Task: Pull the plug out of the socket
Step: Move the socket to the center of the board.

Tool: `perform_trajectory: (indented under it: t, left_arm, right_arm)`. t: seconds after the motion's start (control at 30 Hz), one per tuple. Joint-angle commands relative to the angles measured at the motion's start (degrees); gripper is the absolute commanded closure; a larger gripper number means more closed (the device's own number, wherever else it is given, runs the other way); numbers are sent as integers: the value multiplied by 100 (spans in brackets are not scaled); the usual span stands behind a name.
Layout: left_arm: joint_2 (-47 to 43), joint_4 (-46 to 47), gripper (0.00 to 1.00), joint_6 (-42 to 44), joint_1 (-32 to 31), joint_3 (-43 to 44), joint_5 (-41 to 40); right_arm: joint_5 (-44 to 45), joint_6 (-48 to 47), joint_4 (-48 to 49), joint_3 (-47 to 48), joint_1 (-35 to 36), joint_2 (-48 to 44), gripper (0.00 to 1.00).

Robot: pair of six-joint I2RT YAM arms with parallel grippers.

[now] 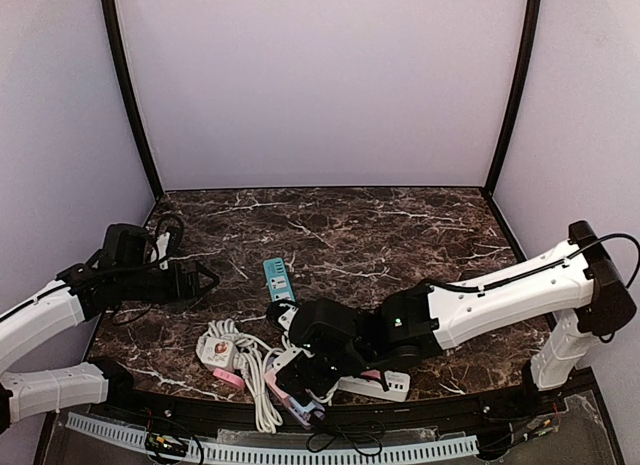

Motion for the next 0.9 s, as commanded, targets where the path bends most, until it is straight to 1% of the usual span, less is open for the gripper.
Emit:
perform_trajectory:
  t: [0.0, 0.3, 0.4, 0.6, 0.87]
  left_arm:
    - [-85, 33, 0, -37, -27, -96, 48]
    - [-80, -7, 0, -11, -27, -40, 46]
    - [-62, -17, 0, -3, -27, -6, 39]
    - [-52, -41, 0, 15, -27, 11, 14]
    - [5, -76, 0, 36, -29, 88, -6]
  right_arm:
    - [8, -181, -222, 402, 192, 355, 1]
    - [508, 279, -988, 926, 210, 915, 2]
    - [491, 278, -1043, 999, 214, 1018, 5]
    - [594, 403, -1149, 1038, 210, 1095, 17]
    - [1065, 1067, -1590, 943, 49, 1011, 33]
